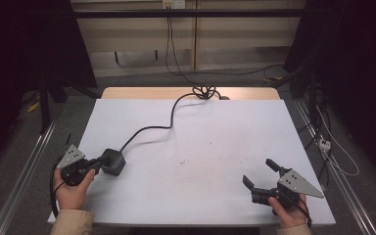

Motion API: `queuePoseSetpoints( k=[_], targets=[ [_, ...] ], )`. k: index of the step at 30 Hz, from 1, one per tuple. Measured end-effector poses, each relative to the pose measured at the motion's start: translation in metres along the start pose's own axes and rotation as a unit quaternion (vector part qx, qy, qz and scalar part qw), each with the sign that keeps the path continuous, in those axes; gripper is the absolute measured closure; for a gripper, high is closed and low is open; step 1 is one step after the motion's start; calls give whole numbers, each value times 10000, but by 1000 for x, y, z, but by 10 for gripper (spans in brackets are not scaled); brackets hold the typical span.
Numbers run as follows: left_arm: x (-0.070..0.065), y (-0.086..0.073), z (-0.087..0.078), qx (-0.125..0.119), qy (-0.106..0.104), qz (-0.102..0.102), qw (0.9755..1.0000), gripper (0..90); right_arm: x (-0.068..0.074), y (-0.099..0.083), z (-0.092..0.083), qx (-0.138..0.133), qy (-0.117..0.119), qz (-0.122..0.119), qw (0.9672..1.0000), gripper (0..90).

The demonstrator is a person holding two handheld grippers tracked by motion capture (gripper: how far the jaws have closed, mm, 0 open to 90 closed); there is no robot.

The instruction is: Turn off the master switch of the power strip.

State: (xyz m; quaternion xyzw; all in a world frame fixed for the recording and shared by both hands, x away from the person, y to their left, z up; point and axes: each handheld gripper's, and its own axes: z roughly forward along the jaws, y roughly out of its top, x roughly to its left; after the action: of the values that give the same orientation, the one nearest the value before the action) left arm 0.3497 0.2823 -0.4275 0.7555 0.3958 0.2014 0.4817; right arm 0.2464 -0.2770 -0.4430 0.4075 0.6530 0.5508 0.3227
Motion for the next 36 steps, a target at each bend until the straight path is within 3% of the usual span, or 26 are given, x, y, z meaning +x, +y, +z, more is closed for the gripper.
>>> queuePoseSetpoints(
  k=[26,36],
  targets=[
    [-3,-2,0,-32,93,-71,9999,900,0,0,0,-1,5,17,10000,22],
    [-5,-1,1,-17,166,-10,9999,900,0,0,0,-11,4,5,10000,22]
  ],
)
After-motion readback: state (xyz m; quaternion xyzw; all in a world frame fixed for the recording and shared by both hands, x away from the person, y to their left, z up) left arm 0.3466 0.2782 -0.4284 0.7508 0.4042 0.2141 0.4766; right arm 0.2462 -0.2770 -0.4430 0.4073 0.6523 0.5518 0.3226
